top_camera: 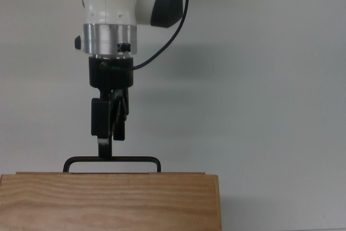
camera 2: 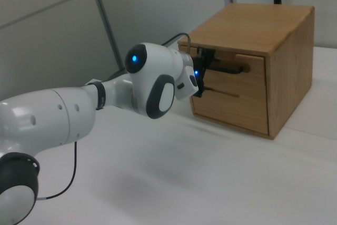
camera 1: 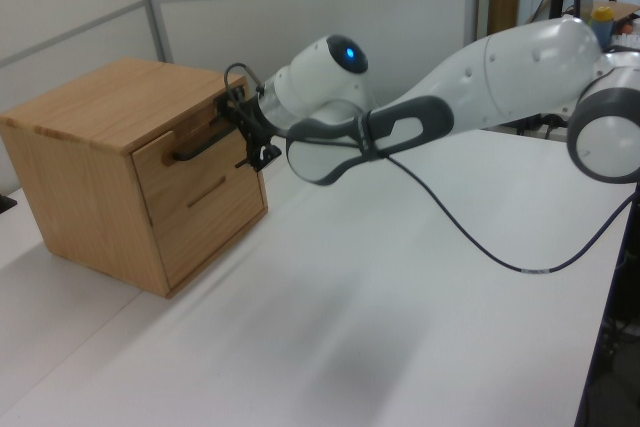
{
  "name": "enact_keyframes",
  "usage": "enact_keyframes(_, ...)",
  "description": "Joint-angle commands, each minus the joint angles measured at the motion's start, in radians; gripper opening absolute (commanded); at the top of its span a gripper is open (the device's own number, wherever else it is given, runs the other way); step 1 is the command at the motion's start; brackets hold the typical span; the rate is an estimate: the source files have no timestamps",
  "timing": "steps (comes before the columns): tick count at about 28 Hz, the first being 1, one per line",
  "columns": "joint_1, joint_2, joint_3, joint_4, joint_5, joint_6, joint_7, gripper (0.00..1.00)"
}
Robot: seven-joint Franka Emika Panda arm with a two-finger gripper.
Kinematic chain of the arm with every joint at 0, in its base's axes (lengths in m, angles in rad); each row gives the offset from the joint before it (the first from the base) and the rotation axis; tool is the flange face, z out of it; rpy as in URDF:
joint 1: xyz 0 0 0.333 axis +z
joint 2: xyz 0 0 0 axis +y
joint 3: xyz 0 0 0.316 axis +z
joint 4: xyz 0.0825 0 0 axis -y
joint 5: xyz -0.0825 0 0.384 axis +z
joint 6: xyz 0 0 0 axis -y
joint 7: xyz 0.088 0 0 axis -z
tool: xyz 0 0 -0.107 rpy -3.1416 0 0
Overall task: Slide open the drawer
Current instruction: 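Lower the gripper onto the black bar handle and close on it, then pull the gripped handle outward, sliding the upper drawer out of the cabinet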
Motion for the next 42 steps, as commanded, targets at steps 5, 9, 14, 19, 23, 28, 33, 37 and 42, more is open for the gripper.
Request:
enact_keyframes(5,0.004,0.053,0.002,0.004,0.015,0.149,0.002,0.64)
enact_keyframes(9,0.004,0.051,0.002,0.004,0.011,0.151,0.001,0.33)
enact_keyframes(14,0.006,0.048,0.002,0.004,0.000,0.151,-0.019,0.21)
enact_keyframes(19,0.004,0.044,0.002,0.003,0.004,0.151,-0.028,0.18)
enact_keyframes(23,0.006,0.033,0.002,0.003,0.004,0.149,-0.030,0.16)
enact_keyframes(28,0.007,0.009,0.003,-0.008,0.003,0.145,-0.032,0.01)
enact_keyframes(33,0.009,-0.031,0.003,-0.057,0.004,0.140,-0.028,0.00)
enact_keyframes(37,0.010,-0.076,0.005,-0.117,0.007,0.139,-0.027,0.00)
enact_keyframes(42,0.010,-0.139,0.012,-0.198,0.007,0.139,-0.028,0.00)
